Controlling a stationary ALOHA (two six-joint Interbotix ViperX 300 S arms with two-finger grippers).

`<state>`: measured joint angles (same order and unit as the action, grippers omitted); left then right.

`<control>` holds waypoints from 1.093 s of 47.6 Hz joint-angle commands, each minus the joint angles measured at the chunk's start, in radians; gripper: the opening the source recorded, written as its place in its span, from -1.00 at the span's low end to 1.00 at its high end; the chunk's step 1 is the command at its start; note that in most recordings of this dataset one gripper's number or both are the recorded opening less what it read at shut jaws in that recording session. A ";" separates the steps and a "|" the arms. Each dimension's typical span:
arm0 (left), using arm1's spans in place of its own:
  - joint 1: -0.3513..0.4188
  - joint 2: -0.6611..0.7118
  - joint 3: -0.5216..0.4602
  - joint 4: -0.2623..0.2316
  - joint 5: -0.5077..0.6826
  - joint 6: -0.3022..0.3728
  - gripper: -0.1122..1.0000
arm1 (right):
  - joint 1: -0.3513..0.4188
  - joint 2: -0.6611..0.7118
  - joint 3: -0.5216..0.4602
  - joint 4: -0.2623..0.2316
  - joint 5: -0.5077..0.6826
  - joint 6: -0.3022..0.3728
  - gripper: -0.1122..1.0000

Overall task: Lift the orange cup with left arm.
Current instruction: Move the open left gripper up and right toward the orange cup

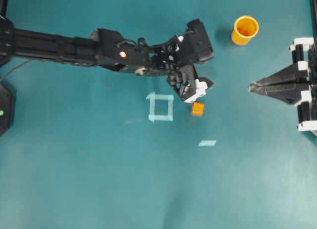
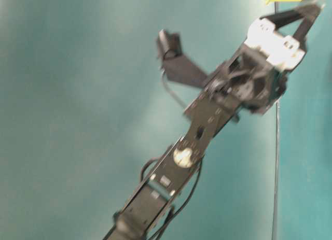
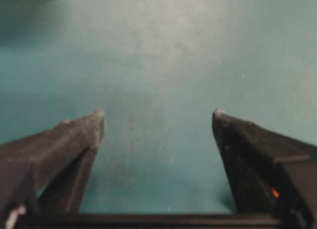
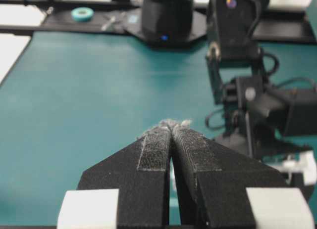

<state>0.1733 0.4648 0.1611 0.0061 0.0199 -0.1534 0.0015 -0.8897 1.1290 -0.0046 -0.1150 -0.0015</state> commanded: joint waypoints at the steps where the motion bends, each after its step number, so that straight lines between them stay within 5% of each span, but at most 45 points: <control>1: 0.014 -0.067 0.003 0.002 -0.038 0.002 0.73 | 0.002 0.003 -0.017 0.002 -0.003 -0.003 -0.80; 17: 0.026 -0.018 -0.121 0.002 -0.066 0.000 0.72 | 0.000 0.003 -0.017 -0.003 -0.008 -0.008 -0.80; 33: 0.037 0.078 -0.330 0.002 0.104 0.000 0.72 | 0.002 0.002 -0.018 -0.003 -0.003 -0.008 -0.80; 52: 0.055 0.110 -0.405 0.002 0.146 -0.069 0.72 | 0.000 0.002 -0.017 -0.005 -0.003 -0.008 -0.80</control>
<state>0.2148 0.5952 -0.2102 0.0061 0.1687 -0.2086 0.0015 -0.8882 1.1290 -0.0077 -0.1150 -0.0077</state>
